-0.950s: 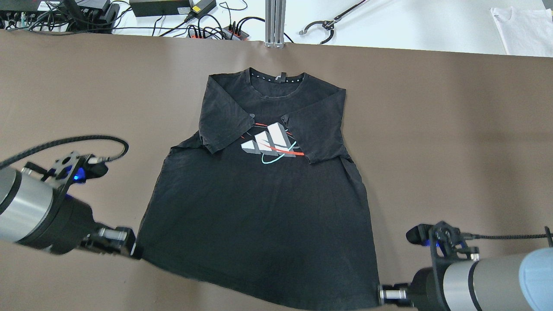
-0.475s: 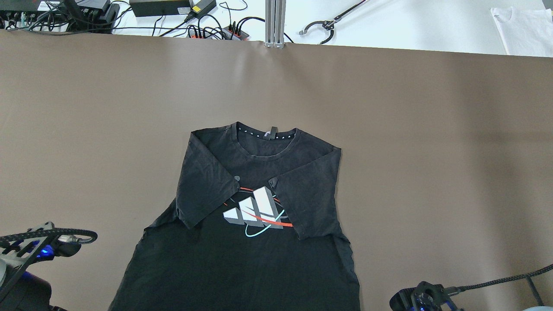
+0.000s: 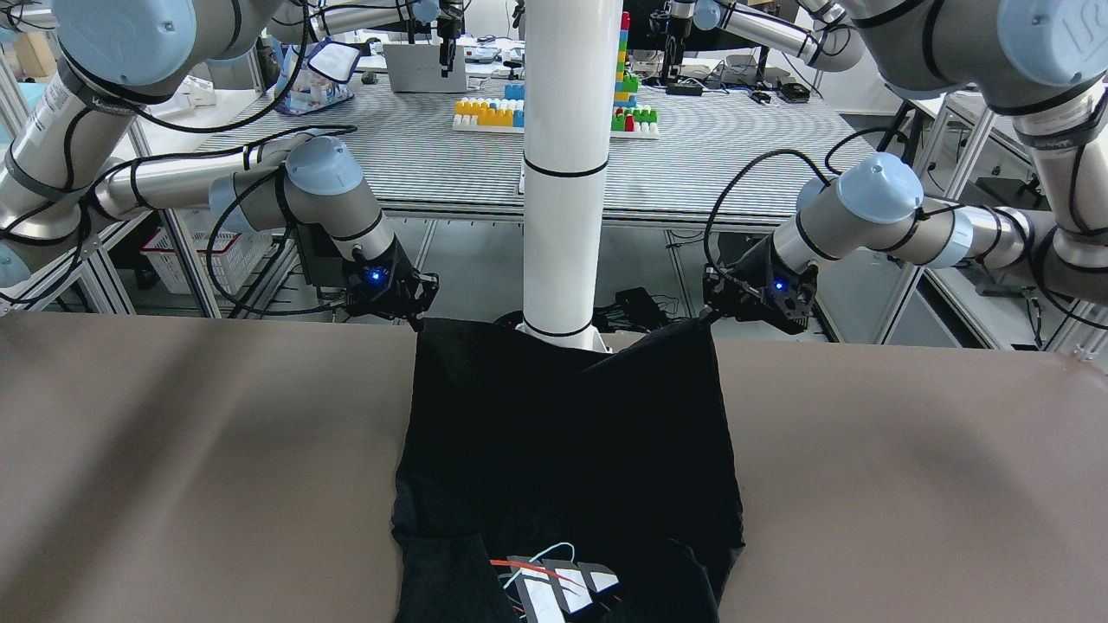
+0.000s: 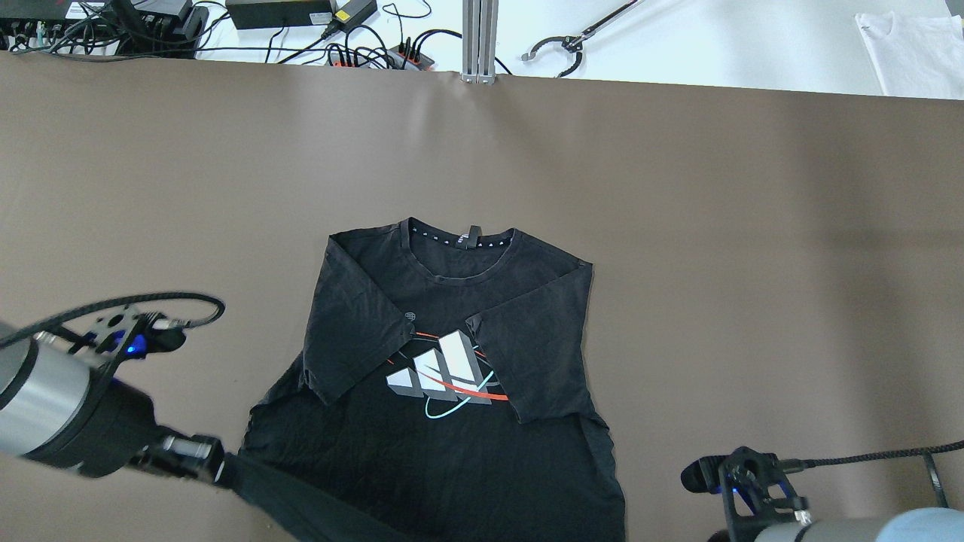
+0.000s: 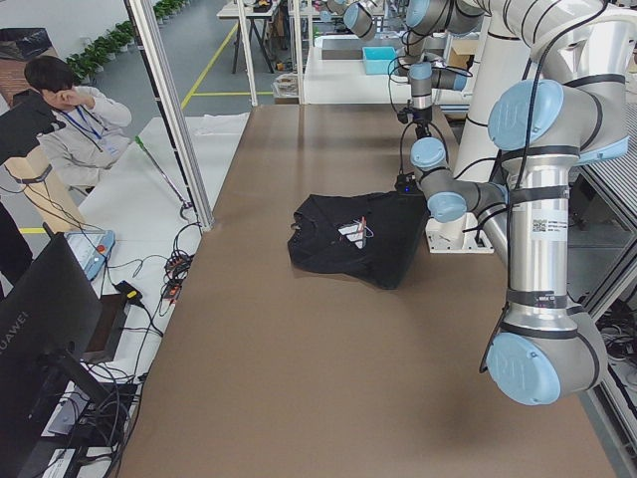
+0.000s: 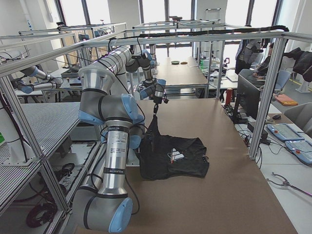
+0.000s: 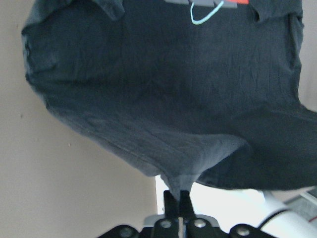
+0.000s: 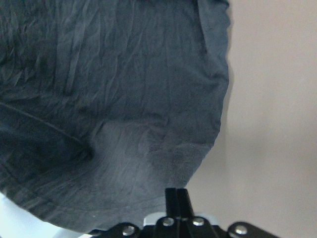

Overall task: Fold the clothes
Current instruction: 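Lift the hem with both grippers and carry it toward the neckline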

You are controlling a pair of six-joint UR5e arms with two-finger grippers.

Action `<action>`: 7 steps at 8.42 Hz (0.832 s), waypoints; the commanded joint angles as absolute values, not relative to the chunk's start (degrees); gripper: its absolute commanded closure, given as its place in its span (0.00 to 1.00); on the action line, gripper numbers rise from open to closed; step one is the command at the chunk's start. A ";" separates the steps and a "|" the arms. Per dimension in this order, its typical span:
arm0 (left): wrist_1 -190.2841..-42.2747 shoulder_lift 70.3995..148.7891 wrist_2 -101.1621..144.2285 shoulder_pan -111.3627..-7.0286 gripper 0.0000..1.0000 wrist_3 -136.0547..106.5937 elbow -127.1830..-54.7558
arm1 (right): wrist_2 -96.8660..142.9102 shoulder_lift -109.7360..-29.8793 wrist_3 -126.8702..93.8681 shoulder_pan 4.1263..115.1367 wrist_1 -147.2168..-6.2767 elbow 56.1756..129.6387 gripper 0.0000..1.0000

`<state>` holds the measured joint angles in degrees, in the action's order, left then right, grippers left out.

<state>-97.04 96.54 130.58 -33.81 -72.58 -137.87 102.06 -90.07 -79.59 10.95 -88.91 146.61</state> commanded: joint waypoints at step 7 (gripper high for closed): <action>-97.21 114.33 121.29 -52.20 1.00 -69.80 -109.63 | 98.26 -77.71 -79.89 35.33 -84.55 124.02 1.00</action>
